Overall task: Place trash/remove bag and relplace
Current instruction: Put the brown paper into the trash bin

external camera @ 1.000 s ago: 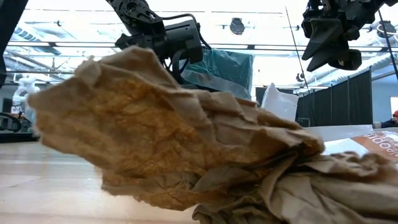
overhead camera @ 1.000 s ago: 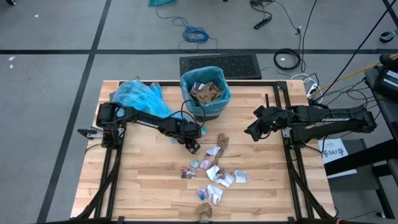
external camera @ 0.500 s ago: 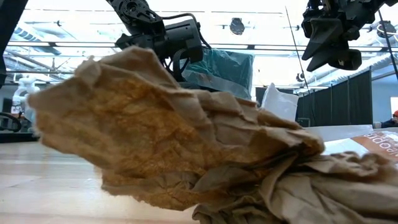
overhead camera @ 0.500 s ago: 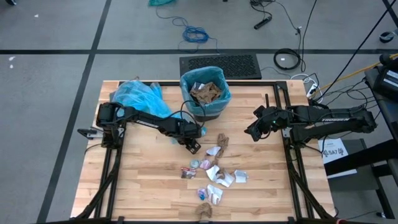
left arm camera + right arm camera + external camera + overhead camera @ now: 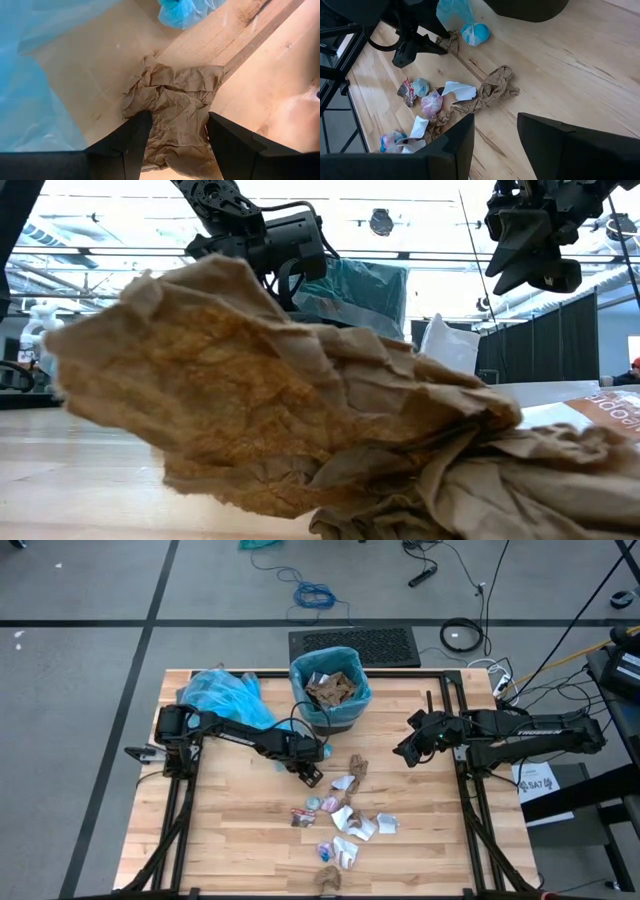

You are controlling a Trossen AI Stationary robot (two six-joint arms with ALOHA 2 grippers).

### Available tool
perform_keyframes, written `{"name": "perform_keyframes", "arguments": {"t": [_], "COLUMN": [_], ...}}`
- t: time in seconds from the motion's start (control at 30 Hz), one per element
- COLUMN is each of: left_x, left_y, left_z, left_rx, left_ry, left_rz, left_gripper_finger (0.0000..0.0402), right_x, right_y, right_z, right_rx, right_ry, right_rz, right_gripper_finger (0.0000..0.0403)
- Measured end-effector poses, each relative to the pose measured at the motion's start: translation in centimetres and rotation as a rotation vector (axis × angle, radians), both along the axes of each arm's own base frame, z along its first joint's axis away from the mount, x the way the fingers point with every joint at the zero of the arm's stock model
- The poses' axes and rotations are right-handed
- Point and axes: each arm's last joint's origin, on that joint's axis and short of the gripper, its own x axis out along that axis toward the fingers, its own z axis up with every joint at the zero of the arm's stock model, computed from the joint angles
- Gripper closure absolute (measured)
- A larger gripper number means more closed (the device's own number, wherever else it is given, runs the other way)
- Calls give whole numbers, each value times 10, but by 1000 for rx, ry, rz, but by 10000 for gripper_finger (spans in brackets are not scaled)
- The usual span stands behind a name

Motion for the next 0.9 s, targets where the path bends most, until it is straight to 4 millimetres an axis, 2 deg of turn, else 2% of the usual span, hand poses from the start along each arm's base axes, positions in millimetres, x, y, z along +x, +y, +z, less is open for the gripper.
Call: {"name": "perform_keyframes", "arguments": {"t": [0.73, 0.8, 0.9], "left_x": [0, 0, -1], "left_y": [0, 0, -1], "left_z": [0, 0, 0], "left_rx": [3, 5, -4], "left_ry": [1, 3, 6], "left_rz": [-11, -28, -34], "left_gripper_finger": [199, 209, 262], "right_x": [0, 0, 0], "right_y": [0, 0, 0], "right_z": [0, 0, 0], "right_rx": [0, 0, 0], "right_ry": [1, 0, 1], "right_rz": [0, 0, 0], "right_gripper_finger": [261, 261, 261]}}
